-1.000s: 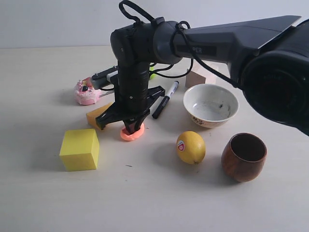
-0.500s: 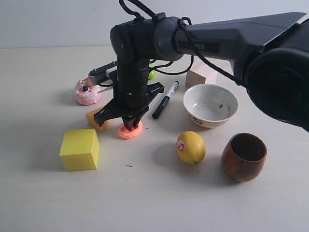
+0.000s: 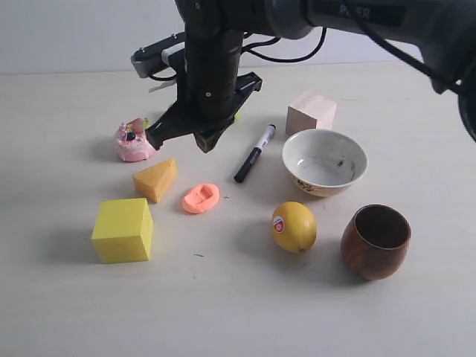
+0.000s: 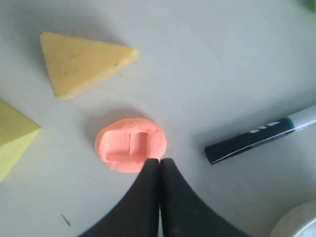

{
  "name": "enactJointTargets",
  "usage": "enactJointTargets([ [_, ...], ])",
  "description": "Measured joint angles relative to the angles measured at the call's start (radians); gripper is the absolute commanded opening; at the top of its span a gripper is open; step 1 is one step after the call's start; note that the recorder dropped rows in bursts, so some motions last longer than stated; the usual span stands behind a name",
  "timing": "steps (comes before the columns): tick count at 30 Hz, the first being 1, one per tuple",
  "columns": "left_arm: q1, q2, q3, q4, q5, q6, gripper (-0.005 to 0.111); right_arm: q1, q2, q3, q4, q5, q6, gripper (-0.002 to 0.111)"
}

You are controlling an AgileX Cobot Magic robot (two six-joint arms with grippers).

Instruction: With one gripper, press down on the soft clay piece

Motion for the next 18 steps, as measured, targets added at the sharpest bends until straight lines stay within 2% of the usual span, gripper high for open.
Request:
enactJointTargets([
  [5, 0.000, 0.000, 0.000, 0.000, 0.000, 0.000, 0.000, 0.000, -0.090, 0.070, -0.002, -0.064, 0.024, 0.000],
  [11, 0.000, 0.000, 0.000, 0.000, 0.000, 0.000, 0.000, -0.007, -0.302, 0.343, 0.014, -0.258, 0.049, 0.000],
  [15, 0.000, 0.000, 0.000, 0.000, 0.000, 0.000, 0.000, -0.008, -0.462, 0.553, 0.115, -0.377, 0.051, 0.000],
  [18, 0.000, 0.000, 0.000, 0.000, 0.000, 0.000, 0.000, -0.008, -0.558, 0.647, 0.239, -0.423, 0.032, 0.000],
])
